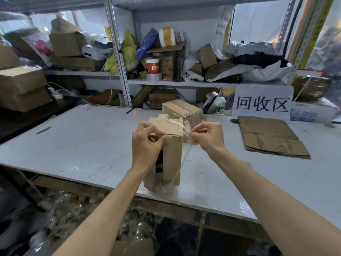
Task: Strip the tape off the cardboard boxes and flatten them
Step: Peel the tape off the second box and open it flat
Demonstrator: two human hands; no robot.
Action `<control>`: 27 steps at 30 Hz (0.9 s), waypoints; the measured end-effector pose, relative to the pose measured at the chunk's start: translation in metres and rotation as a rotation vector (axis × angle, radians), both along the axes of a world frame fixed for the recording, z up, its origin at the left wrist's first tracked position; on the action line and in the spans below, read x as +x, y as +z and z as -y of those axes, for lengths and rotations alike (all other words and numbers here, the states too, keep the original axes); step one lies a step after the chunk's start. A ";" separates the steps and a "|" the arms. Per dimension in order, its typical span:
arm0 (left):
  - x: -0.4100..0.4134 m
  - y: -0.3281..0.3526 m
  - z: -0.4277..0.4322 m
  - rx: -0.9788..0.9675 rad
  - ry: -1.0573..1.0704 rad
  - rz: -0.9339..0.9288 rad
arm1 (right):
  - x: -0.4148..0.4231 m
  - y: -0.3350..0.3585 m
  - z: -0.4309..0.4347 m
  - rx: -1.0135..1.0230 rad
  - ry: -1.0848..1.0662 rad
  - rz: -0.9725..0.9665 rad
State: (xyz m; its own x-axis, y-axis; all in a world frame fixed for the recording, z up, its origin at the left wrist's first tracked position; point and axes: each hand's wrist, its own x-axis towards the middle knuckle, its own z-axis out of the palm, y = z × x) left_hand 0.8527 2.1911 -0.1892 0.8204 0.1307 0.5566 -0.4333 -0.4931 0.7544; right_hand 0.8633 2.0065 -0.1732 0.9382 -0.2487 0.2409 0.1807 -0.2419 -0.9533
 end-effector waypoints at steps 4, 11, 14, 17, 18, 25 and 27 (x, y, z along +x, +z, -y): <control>-0.001 -0.002 -0.012 -0.009 -0.047 -0.005 | -0.001 0.001 -0.006 0.030 0.142 0.010; 0.000 0.022 -0.006 0.347 0.118 -0.209 | 0.002 0.015 -0.027 -0.002 0.183 -0.103; 0.002 0.029 0.000 0.562 0.240 -0.396 | -0.003 0.018 -0.030 -0.237 0.192 -0.015; 0.004 0.027 -0.010 0.515 0.111 -0.443 | -0.006 0.017 -0.018 -0.258 0.122 0.081; 0.003 0.026 -0.016 0.445 0.038 -0.446 | -0.006 0.015 -0.011 -0.245 0.086 0.102; 0.003 0.036 -0.013 0.385 -0.097 -0.301 | -0.005 0.030 0.017 0.060 0.017 -0.085; 0.005 0.041 -0.012 0.400 -0.095 -0.245 | -0.007 0.041 0.016 0.128 0.054 -0.036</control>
State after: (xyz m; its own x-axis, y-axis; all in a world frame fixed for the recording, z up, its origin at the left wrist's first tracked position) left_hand 0.8578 2.2027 -0.1481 0.9316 -0.1361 0.3371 -0.3236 -0.7327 0.5987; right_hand 0.8559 1.9904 -0.1322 0.9584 -0.2244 0.1766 0.1555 -0.1086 -0.9818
